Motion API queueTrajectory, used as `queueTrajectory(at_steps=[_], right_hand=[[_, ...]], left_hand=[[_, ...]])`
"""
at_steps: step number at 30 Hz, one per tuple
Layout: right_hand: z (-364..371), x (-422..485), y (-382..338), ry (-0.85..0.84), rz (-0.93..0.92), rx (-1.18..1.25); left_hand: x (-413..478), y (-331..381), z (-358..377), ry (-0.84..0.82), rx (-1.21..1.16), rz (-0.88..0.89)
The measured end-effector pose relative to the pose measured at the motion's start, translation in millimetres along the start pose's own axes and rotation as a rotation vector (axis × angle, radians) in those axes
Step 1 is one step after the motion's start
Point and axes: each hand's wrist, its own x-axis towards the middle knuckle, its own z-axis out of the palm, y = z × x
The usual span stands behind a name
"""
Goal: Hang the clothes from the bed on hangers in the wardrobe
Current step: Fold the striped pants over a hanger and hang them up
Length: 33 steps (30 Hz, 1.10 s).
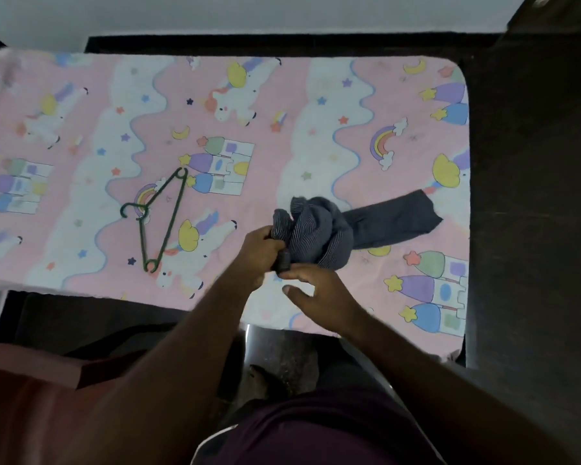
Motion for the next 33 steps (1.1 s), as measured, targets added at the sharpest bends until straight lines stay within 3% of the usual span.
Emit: queueTrajectory(at_steps=[2, 5, 6, 11, 15, 18, 22, 27, 33], right_hand=[[-1.3, 10.1, -17.6, 0.005, 0.074, 0.13], [-12.2, 32.9, -46.1, 0.263, 0.216, 0.228], [-16.4, 41.1, -51.9, 0.281, 0.298, 0.256], [14.9, 66.8, -83.0, -0.13, 0.598, 0.497], [73.5, 72.6, -109.3, -0.028, 0.555, 0.632], [103.6, 66.4, -127.6, 0.093, 0.495, 0.756], [131.7, 54.1, -149.6, 0.095, 0.373, 0.876], [138.1, 35.1, -156.7, 0.18, 0.319, 0.757], [143.7, -6.1, -125.0, -0.021, 0.549, 0.386]], left_hand=[[-14.6, 6.8, -23.8, 0.062, 0.169, 0.175], [-43.0, 17.1, -57.4, 0.075, 0.203, 0.339], [-52.4, 20.1, -67.7, 0.073, 0.169, 0.363], [-106.9, 14.1, -119.8, 0.086, 0.044, 0.508], [-121.6, -14.9, -166.9, 0.134, 0.077, 0.522], [-120.5, -39.3, -195.1, 0.086, 0.278, 0.509], [-108.1, -69.8, -215.4, 0.195, 0.499, 0.514], [-106.5, -84.2, -238.8, 0.259, -0.02, 0.436], [-108.4, -70.9, -250.6, 0.119, -0.169, 0.465]])
